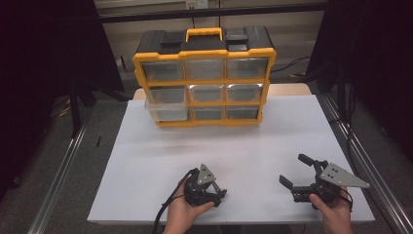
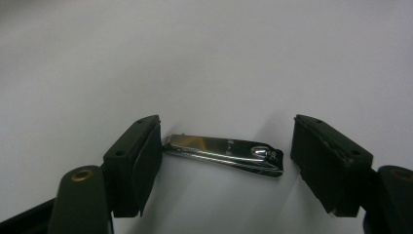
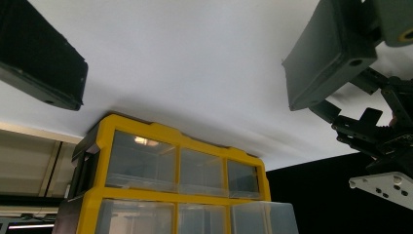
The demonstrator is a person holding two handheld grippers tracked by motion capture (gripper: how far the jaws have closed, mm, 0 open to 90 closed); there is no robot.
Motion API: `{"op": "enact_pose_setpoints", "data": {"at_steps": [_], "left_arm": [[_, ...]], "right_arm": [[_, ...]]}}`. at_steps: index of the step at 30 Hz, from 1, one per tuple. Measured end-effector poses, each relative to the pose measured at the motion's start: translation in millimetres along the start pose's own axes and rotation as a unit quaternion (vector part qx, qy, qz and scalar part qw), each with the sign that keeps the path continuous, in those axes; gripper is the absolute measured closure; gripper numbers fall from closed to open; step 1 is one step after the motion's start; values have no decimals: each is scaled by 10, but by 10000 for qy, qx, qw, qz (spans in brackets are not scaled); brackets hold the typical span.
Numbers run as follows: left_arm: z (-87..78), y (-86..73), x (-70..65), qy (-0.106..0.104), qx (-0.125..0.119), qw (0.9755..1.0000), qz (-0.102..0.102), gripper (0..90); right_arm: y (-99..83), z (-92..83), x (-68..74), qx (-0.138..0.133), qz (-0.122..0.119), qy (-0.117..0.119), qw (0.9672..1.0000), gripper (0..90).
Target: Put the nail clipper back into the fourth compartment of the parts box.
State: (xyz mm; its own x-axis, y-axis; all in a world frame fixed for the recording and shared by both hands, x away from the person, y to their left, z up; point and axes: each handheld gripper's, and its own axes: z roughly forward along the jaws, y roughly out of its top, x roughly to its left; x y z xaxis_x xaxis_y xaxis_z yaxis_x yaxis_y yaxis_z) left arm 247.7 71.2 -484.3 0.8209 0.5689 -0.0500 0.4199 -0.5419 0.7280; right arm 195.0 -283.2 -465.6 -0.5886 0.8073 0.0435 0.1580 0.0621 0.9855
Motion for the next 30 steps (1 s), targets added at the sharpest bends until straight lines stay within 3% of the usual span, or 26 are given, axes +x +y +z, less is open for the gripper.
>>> {"op": "enact_pose_setpoints", "data": {"at_steps": [1, 4, 6, 7, 8, 10, 13, 17, 18, 19, 23, 26, 27, 28, 30], "left_arm": [[-7, 4, 19, 8, 35, 10000, 61, 281], [-13, -1, 32, 56, -27, 10000, -49, 335], [-24, 3, 30, 58, 61, 10000, -17, 337], [-10, -3, 26, 22, -34, 10000, -27, 338], [-25, 5, 27, 42, 72, 10000, -6, 339], [-10, -5, 30, 24, -40, 10000, -14, 339], [-23, -2, 32, 32, 45, 10000, 25, 338], [4, 6, 25, 10, -38, 10000, -58, 329], [8, 14, 0, 207, 2, 9998, -38, 328], [15, 23, 0, 124, 21, 9999, -5, 327], [32, 36, -19, 134, 9, 9999, -67, 328], [9, 29, 24, 163, -23, 9998, -96, 376], [-1, 28, 37, 195, -11, 9998, -60, 421], [-8, 23, 63, 100, -74, 9999, -27, 498], [-18, 9, 93, 23, -104, 9999, -94, 587]], "right_arm": [[0, 2, -2, -9, -18, -1, 10000, 15], [-1, 1, -3, -2, -10, -16, 10000, 15], [0, -1, -1, 2, 14, -8, 10000, 16], [0, -1, -3, 0, 2, 3, 10000, 18], [0, -1, -4, -7, -5, -5, 10000, 19], [1, -5, -3, -14, 23, -10, 10000, 19], [1, -6, -8, -28, 34, -21, 10000, 19], [-1, 0, -4, -24, 32, -28, 10000, 19], [0, 1, -4, -33, 30, -12, 10000, 22], [2, -3, -5, -20, 36, -4, 10000, 23], [4, -7, -9, -41, 74, -5, 10000, 23], [2, -11, -14, -62, 81, -24, 9999, 23], [3, -15, -15, -61, 87, -15, 9999, 23], [2, -16, -18, -67, 85, -7, 9999, 23], [2, -23, -25, -60, 80, -12, 9999, 23]]}}
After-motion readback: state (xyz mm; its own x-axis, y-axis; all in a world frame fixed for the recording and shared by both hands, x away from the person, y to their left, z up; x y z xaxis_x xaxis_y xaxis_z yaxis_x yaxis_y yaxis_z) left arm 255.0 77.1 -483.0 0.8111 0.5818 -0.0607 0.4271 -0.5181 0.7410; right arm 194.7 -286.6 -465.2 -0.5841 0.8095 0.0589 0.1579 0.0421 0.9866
